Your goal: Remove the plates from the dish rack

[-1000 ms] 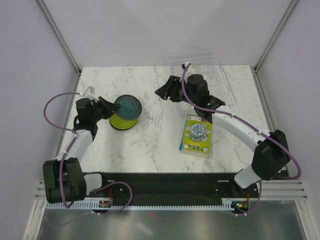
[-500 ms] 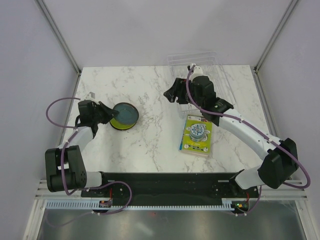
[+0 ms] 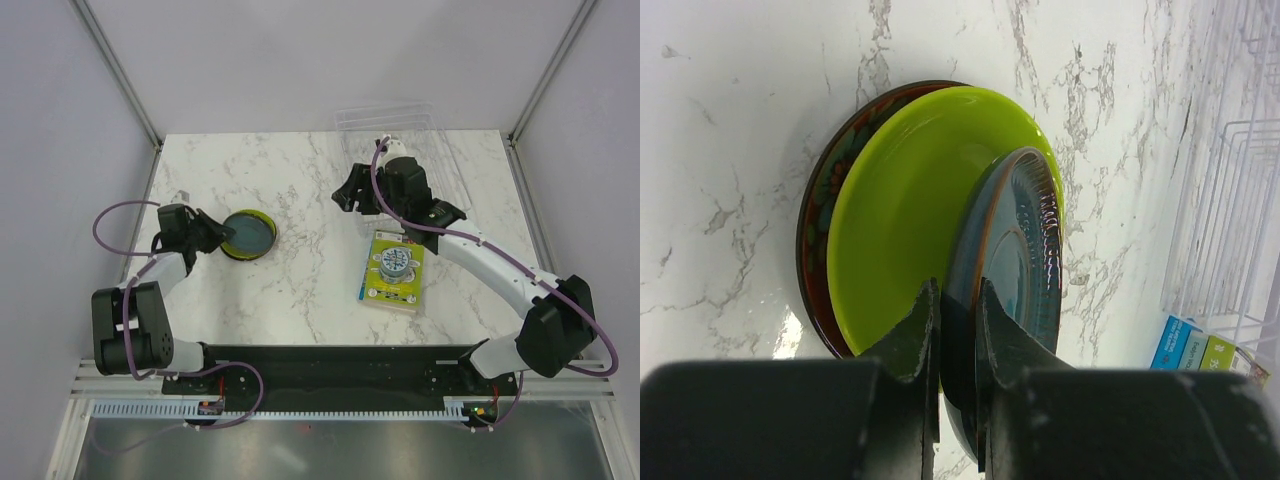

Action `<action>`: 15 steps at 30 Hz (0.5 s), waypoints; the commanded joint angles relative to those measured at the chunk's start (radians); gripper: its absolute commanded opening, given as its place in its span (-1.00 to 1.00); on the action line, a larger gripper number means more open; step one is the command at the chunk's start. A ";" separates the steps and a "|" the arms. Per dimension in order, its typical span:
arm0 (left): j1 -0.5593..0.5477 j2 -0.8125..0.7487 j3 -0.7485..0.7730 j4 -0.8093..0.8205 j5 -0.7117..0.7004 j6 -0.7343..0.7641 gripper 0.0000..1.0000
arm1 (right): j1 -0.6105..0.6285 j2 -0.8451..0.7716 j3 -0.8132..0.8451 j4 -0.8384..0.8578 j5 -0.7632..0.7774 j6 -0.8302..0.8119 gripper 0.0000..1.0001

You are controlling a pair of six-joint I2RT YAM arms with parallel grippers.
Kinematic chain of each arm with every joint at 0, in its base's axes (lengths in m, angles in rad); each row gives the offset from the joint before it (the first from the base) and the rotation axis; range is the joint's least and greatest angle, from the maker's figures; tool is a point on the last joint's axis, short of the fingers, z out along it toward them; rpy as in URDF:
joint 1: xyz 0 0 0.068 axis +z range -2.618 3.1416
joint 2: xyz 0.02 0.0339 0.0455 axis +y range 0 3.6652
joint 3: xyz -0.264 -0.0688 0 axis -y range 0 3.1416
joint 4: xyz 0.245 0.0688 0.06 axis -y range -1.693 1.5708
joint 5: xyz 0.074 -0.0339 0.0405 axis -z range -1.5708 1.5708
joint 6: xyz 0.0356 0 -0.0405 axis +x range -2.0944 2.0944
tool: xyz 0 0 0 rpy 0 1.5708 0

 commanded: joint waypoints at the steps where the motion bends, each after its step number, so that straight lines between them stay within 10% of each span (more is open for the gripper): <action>1: 0.005 0.015 0.008 0.055 0.001 0.025 -0.93 | -0.012 -0.022 -0.010 0.011 -0.022 -0.016 0.41; 5: 0.005 0.015 0.007 0.048 -0.010 0.037 -0.64 | -0.015 -0.022 -0.020 0.008 -0.030 -0.016 0.42; 9: 0.005 0.006 0.008 0.044 -0.008 0.045 0.13 | -0.022 -0.028 -0.025 0.005 -0.034 -0.019 0.43; 15: 0.005 -0.014 0.016 0.017 -0.014 0.042 0.43 | -0.022 -0.037 -0.037 -0.002 -0.036 -0.023 0.43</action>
